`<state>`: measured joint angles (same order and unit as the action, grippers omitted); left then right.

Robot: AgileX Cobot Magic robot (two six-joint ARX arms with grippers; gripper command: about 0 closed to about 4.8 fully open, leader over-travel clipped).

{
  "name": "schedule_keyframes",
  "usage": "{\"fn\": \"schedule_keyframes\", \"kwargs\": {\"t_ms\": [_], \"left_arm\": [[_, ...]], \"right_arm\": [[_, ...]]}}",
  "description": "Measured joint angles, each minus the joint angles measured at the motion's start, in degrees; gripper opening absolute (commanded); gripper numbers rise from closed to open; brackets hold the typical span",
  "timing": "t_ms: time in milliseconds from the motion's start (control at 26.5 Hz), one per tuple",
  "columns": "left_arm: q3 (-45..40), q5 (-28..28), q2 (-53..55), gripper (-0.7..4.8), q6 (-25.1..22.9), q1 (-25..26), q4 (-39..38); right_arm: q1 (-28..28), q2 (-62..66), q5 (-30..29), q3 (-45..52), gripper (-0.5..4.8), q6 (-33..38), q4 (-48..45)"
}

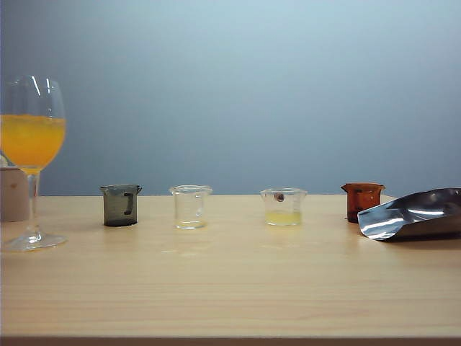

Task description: Pick up the third measuring cup from the left, pour the pineapple juice inside into the goblet, and finally put the measuring cup back in its original place.

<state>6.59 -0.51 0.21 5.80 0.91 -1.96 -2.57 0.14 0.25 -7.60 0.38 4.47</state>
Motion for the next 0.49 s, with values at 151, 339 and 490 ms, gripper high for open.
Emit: {"fn": "schedule_keyframes", "kwargs": {"t_ms": [151, 339, 490], "left_arm": [[9.22, -0.17, 4.59, -0.05, -1.03, 0.00, -3.63], [18.36, 1.20, 13.38, -0.05, -1.66, 0.00, -4.98], [25.77, 3.02, 21.40, -0.05, -5.01, -0.02, -4.87]], "right_arm": [[0.00, 0.68, 2.36, -7.19, -0.04, 1.27, 6.23], [0.00, 9.97, 2.54, -15.72, -0.04, 1.75, 8.44], [-0.02, 19.85, 2.27, -23.21, -0.04, 4.79, 8.37]]}}
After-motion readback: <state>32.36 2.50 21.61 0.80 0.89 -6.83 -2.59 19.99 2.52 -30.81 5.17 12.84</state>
